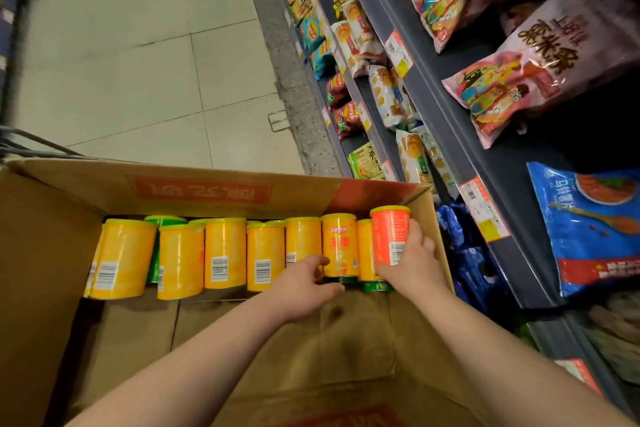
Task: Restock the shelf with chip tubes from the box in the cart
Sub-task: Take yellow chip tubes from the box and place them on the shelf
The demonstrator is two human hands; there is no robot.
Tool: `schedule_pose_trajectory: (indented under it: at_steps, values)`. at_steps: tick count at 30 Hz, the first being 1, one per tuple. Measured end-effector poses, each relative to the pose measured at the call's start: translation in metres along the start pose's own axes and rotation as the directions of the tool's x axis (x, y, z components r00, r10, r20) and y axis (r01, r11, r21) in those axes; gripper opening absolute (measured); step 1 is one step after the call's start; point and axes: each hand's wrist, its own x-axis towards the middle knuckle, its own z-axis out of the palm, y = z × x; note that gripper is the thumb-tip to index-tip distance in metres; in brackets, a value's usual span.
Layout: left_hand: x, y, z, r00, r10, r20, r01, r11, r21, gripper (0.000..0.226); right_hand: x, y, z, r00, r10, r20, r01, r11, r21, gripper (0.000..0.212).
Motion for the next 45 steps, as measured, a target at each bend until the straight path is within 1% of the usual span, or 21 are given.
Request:
schedule_pose_trajectory:
  at_steps: [2, 4, 7, 9, 11, 13, 14, 16, 18, 19, 21, 23, 26, 28, 31, 34, 36, 38, 42, 45]
  values:
    - [0.003, 0.002, 0.003, 0.999, -0.039, 0.007, 0.040, 0.994, -0.106, 0.058, -0.005, 0.001, 0.001, 1.000, 0.000, 0.021, -0.002, 0.995, 0.099, 0.103]
    - [0.006, 0.003, 0.006, 0.997, -0.078, 0.009, 0.078, 0.964, -0.256, 0.059, -0.014, -0.001, 0.005, 0.998, -0.044, 0.054, 0.035, 0.986, 0.162, 0.103]
    - [0.008, 0.002, 0.009, 0.990, -0.141, -0.017, 0.120, 0.895, -0.429, 0.071, -0.029, -0.011, 0.016, 0.985, -0.124, 0.119, 0.100, 0.976, 0.194, 0.103]
    - [0.009, 0.001, 0.011, 0.986, -0.167, -0.001, 0.139, 0.829, -0.542, 0.079, -0.038, -0.019, 0.026, 0.969, -0.199, 0.148, 0.164, 0.962, 0.216, 0.104]
    - [0.008, 0.000, 0.011, 0.985, -0.169, 0.018, 0.141, 0.747, -0.650, 0.072, -0.044, -0.026, 0.036, 0.944, -0.267, 0.194, 0.217, 0.946, 0.242, 0.104]
    - [0.007, -0.004, 0.011, 0.979, -0.205, -0.015, 0.132, 0.679, -0.722, 0.064, -0.046, -0.031, 0.042, 0.917, -0.307, 0.254, 0.230, 0.928, 0.292, 0.102]
    - [0.005, -0.008, 0.010, 0.972, -0.232, -0.040, 0.130, 0.670, -0.731, 0.061, -0.045, -0.032, 0.044, 0.904, -0.323, 0.279, 0.230, 0.919, 0.321, 0.097]
    - [0.001, -0.015, 0.007, 0.962, -0.263, -0.074, 0.126, 0.668, -0.733, 0.056, -0.040, -0.032, 0.043, 0.898, -0.342, 0.277, 0.248, 0.913, 0.323, 0.076]
    - [-0.006, -0.022, 0.003, 0.956, -0.279, -0.093, 0.119, 0.656, -0.745, 0.051, -0.028, -0.027, 0.038, 0.934, -0.303, 0.186, 0.258, 0.938, 0.233, 0.057]
    - [-0.010, -0.025, 0.001, 0.951, -0.292, -0.101, 0.120, 0.650, -0.750, 0.052, -0.021, -0.022, 0.035, 0.955, -0.266, 0.131, 0.241, 0.954, 0.177, 0.053]
    - [-0.015, -0.032, -0.001, 0.941, -0.317, -0.119, 0.122, 0.647, -0.753, 0.063, -0.005, -0.014, 0.030, 0.984, -0.171, 0.057, 0.165, 0.982, 0.091, 0.056]
    - [-0.018, -0.039, -0.002, 0.934, -0.333, -0.128, 0.123, 0.637, -0.761, 0.072, 0.007, -0.008, 0.029, 0.996, -0.069, 0.054, 0.066, 0.996, 0.056, 0.068]
    - [-0.024, -0.043, -0.001, 0.934, -0.329, -0.137, 0.108, 0.629, -0.770, 0.075, 0.020, -0.007, 0.033, 0.995, 0.024, 0.097, -0.034, 0.995, 0.097, 0.084]
    - [-0.025, -0.044, 0.001, 0.933, -0.329, -0.146, 0.100, 0.628, -0.772, 0.075, 0.026, -0.007, 0.037, 0.995, 0.045, 0.092, -0.056, 0.991, 0.121, 0.086]
    - [-0.026, -0.044, 0.002, 0.931, -0.333, -0.151, 0.096, 0.623, -0.776, 0.073, 0.036, -0.004, 0.044, 0.993, 0.090, 0.077, -0.103, 0.976, 0.193, 0.085]
    - [-0.026, -0.045, 0.003, 0.927, -0.339, -0.159, 0.093, 0.619, -0.780, 0.070, 0.044, 0.001, 0.050, 0.981, 0.149, 0.122, -0.179, 0.940, 0.291, 0.081]
    - [-0.026, -0.046, 0.003, 0.925, -0.342, -0.166, 0.091, 0.624, -0.776, 0.069, 0.045, 0.002, 0.051, 0.976, 0.167, 0.137, -0.203, 0.925, 0.320, 0.077]
    - [-0.026, -0.046, 0.003, 0.923, -0.344, -0.169, 0.096, 0.634, -0.768, 0.069, 0.040, 0.005, 0.051, 0.976, 0.169, 0.135, -0.207, 0.915, 0.346, 0.074]
    - [-0.026, -0.041, 0.004, 0.929, -0.332, -0.162, 0.098, 0.644, -0.759, 0.070, 0.023, 0.009, 0.043, 0.979, 0.156, 0.133, -0.200, 0.865, 0.461, 0.065]
    - [-0.025, -0.034, 0.005, 0.944, -0.293, -0.149, 0.089, 0.667, -0.740, 0.063, 0.004, 0.007, 0.031, 0.979, 0.122, 0.164, -0.192, 0.826, 0.529, 0.058]
